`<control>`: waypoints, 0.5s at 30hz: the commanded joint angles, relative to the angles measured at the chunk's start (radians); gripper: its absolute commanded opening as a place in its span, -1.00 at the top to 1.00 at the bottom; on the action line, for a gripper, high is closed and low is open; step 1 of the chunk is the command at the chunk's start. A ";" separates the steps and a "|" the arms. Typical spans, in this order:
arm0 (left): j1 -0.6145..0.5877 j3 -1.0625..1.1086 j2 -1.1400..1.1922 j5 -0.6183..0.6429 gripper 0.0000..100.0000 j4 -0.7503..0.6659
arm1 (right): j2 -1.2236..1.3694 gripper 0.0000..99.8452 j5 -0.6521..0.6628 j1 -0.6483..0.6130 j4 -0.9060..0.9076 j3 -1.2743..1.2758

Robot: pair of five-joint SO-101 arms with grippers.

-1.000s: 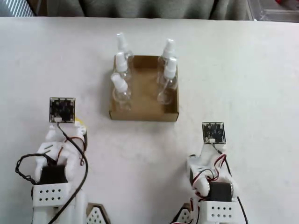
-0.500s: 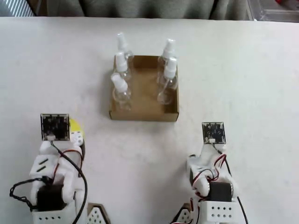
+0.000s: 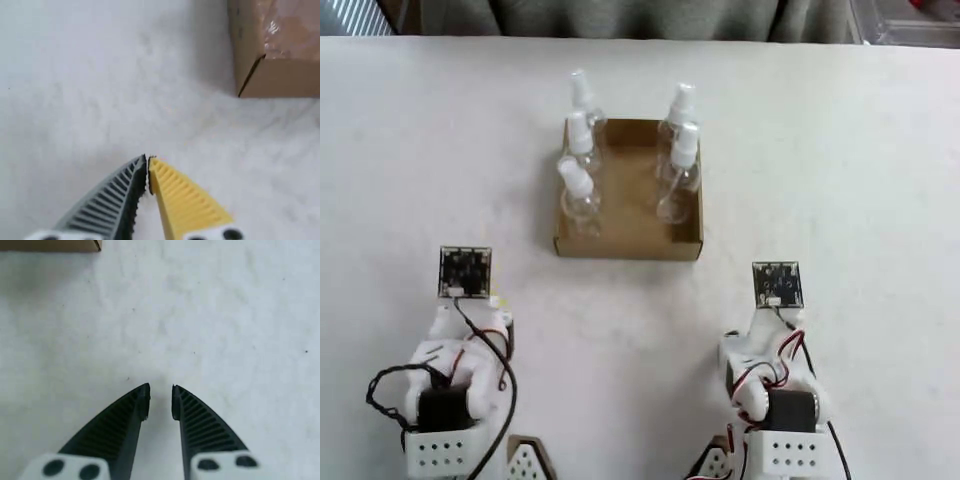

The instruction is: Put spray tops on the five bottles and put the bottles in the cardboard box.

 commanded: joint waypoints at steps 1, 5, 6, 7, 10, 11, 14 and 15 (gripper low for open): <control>0.008 -0.003 -0.012 -0.008 0.96 0.035 | -0.015 0.90 0.002 -0.012 0.005 0.009; -0.022 -0.003 -0.010 -0.058 0.96 0.057 | -0.015 0.90 0.002 -0.012 0.005 0.009; -0.025 -0.003 -0.008 -0.097 0.96 0.061 | -0.015 0.90 0.002 -0.012 0.005 0.009; -0.025 -0.003 -0.008 -0.132 0.96 0.081 | -0.015 0.90 0.002 -0.012 0.005 0.009; -0.050 -0.003 -0.012 -0.199 0.96 0.164 | -0.015 0.90 0.002 -0.012 0.005 0.009; -0.067 -0.003 -0.012 -0.209 0.96 0.160 | -0.015 0.90 0.002 -0.012 0.005 0.009; -0.125 -0.003 -0.012 -0.213 0.96 0.193 | -0.015 0.90 0.002 -0.012 0.005 0.009; -0.136 -0.003 -0.012 -0.213 0.96 0.204 | -0.015 0.90 0.002 -0.012 0.005 0.009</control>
